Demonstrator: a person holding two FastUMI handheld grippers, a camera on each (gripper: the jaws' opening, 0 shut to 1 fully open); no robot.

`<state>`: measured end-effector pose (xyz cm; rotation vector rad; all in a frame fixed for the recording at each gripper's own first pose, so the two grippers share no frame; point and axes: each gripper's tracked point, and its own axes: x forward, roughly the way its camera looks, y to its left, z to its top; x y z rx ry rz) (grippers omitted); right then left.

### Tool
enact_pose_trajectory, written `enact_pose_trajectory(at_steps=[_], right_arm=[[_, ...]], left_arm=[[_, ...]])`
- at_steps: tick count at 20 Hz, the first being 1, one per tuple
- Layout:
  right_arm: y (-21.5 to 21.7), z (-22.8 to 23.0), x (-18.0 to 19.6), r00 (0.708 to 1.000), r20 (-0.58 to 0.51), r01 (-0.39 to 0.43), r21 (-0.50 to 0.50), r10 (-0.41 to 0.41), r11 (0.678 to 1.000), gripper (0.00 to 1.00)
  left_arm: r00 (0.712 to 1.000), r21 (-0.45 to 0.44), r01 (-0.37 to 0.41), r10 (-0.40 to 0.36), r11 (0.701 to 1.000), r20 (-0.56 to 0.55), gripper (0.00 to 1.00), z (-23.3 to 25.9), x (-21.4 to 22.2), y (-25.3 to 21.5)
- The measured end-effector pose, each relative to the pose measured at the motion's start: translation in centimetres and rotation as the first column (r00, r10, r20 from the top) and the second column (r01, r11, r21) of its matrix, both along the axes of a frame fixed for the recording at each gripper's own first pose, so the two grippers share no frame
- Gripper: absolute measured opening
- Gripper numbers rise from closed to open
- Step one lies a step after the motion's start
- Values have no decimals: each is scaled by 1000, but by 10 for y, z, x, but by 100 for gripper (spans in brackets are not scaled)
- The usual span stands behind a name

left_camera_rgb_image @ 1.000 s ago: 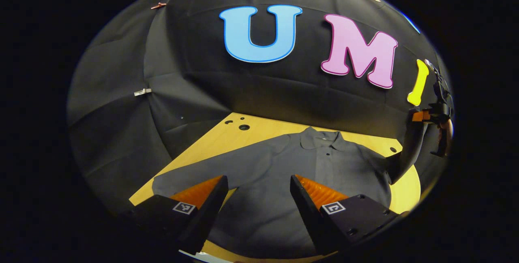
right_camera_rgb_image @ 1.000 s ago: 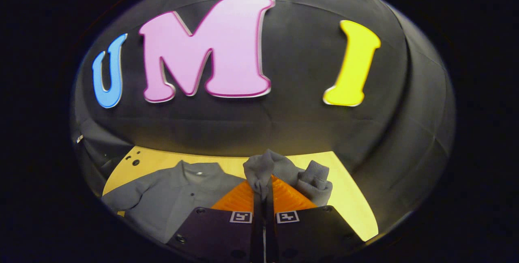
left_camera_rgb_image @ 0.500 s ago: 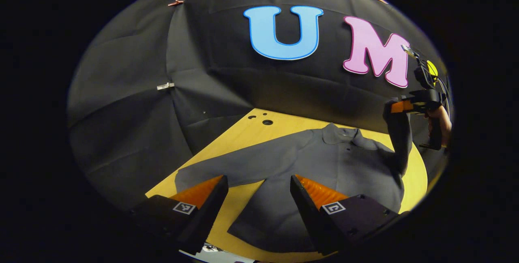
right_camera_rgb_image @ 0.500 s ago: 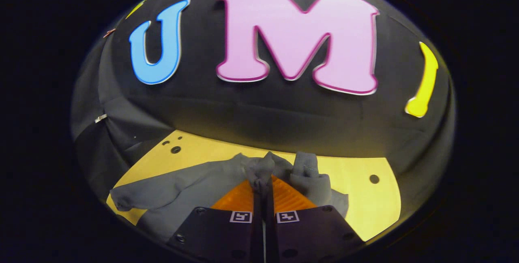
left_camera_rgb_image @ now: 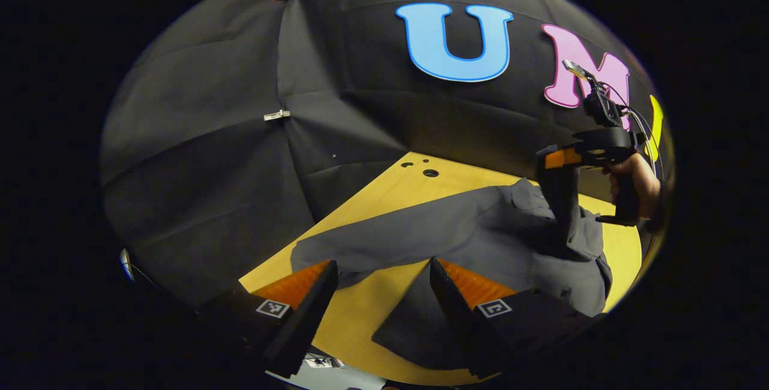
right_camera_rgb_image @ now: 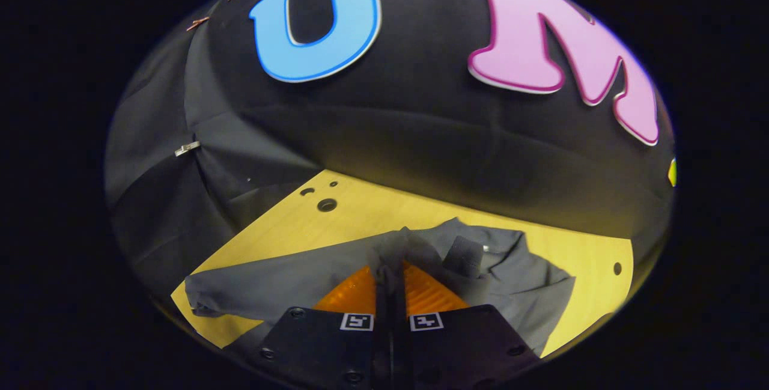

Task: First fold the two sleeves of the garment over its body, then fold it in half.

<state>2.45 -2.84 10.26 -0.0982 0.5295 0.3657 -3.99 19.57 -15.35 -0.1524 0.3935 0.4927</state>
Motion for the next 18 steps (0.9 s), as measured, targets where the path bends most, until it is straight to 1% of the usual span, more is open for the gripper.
enact_pose_trajectory(at_steps=[3,5,6,7,9,11,12,13,14,15,16,18], right_arm=[[29,-31,-3,998,-63,-31,-10,31,999,7],[48,-55,-3,993,-114,-43,4,43,999,9],[51,-59,-7,990,-136,-41,6,42,999,16],[55,-60,-12,987,-152,-49,23,52,999,19],[57,-58,-18,987,-146,-55,35,60,998,50],[50,-53,-27,990,-129,-47,29,51,998,81],[43,-50,-37,991,-124,-43,22,46,999,89],[39,-48,-44,992,-120,-43,19,44,999,80],[31,-47,-51,993,-113,-35,10,36,999,84],[21,-41,-59,995,-100,-28,4,28,1000,99],[14,-39,-65,996,-90,-20,-4,20,1000,100],[-7,-31,-78,998,-70,-7,-27,5,1000,99]], left_arm=[[999,1,-38,38,999,-12,97,-6,-10,13],[998,-9,-61,61,998,-16,97,-11,-15,21],[997,-15,-74,73,997,-21,97,-12,-19,25],[996,-19,-86,85,996,-24,97,-15,-22,29],[994,-29,-107,106,994,-27,96,-21,-26,37],[992,-56,-121,120,991,-27,97,-29,-27,46],[991,-65,-135,133,989,-29,97,-34,-28,54],[989,-69,-148,147,986,-31,97,-40,-28,61],[987,-69,-160,158,985,-33,97,-42,-26,72],[985,-66,-169,167,983,-35,97,-46,-27,80],[984,-62,-176,174,983,-39,97,-50,-24,90],[983,-64,-181,178,981,-49,97,-61,-13,106]])
